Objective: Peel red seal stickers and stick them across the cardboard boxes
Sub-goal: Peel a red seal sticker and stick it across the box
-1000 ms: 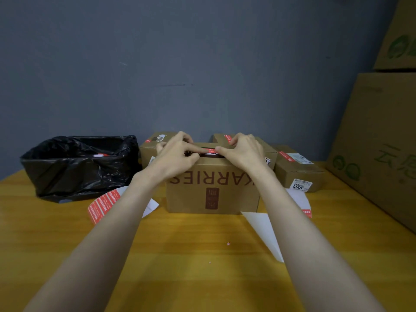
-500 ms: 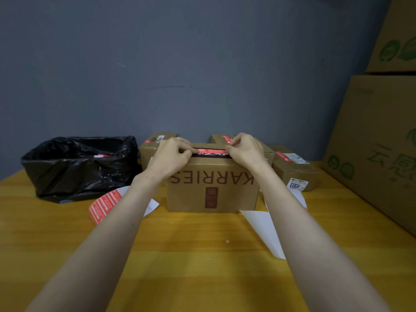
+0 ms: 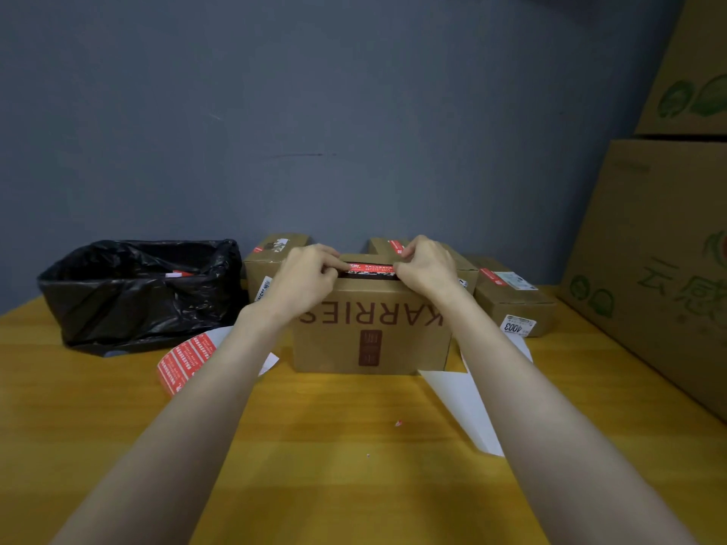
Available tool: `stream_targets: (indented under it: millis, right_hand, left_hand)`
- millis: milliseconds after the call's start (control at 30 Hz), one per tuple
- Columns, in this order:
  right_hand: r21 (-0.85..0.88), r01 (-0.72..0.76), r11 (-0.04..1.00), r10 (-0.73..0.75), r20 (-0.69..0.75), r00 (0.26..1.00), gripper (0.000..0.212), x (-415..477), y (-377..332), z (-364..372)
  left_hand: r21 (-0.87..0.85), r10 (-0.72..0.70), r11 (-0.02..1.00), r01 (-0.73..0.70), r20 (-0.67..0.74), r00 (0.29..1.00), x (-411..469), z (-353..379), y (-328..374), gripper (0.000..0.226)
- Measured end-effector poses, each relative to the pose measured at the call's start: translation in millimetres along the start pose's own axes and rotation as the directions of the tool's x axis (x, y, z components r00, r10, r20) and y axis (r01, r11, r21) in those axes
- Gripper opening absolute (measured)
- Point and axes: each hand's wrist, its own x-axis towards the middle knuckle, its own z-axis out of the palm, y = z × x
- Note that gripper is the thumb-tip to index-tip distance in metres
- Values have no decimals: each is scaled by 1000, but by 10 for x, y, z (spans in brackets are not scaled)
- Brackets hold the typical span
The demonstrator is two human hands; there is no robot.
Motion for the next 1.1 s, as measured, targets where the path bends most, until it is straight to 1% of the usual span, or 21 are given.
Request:
stream_targets:
  millis: [67,233,267,367,433,533,600,800,967,1033,1100]
  right_hand:
    - [29,7,1000,-7,-4,1000,29,-15,0,-36]
    - [39,26,999,-25,-25,999,25,-15,5,-46]
    - [36,30,999,-29,-28,999,24,-16,11,-42]
    - [33,40,999,-39,-37,999,22,-13,26,-36]
    - [44,36,998,-35,-36,999,20,-5,35,-37]
    - [67,25,997,-23,-26,999,22,7,37,-45]
    - [83,21,996,-19,-23,1000,24,7,35,-56]
    - [117,23,993,-21,-16,1000,25,16,26,-88]
    - [157,33,987,-35,12,999,26,17,57,-145]
    - [204,32,979,-38,25,999,22,27,93,-178]
    - [295,44,954,-51,16,999,21,36,148,-214]
  left_hand:
    - [-60,-32,998,32,2,999,-2,-25,-29,34]
    - [-102,-46,994,48,22,999,51,-50,-47,31]
    - [-94,-35,995,38,31,999,71,-48,-52,31]
    - [22,25,999,-27,83,996,106,-22,-81,30]
    - [40,30,999,-32,41,999,93,-16,-91,26]
    - [22,-6,1000,7,-50,999,33,-41,-89,26]
    - [26,-32,999,33,-63,998,10,-57,-87,28]
    - [-19,-95,995,95,27,995,39,-89,-86,29]
    - [-56,-122,990,125,57,991,48,-110,-77,27]
    - [-56,-129,989,134,78,989,50,-112,-84,26]
    - [-42,-134,990,138,96,986,49,-106,-105,27]
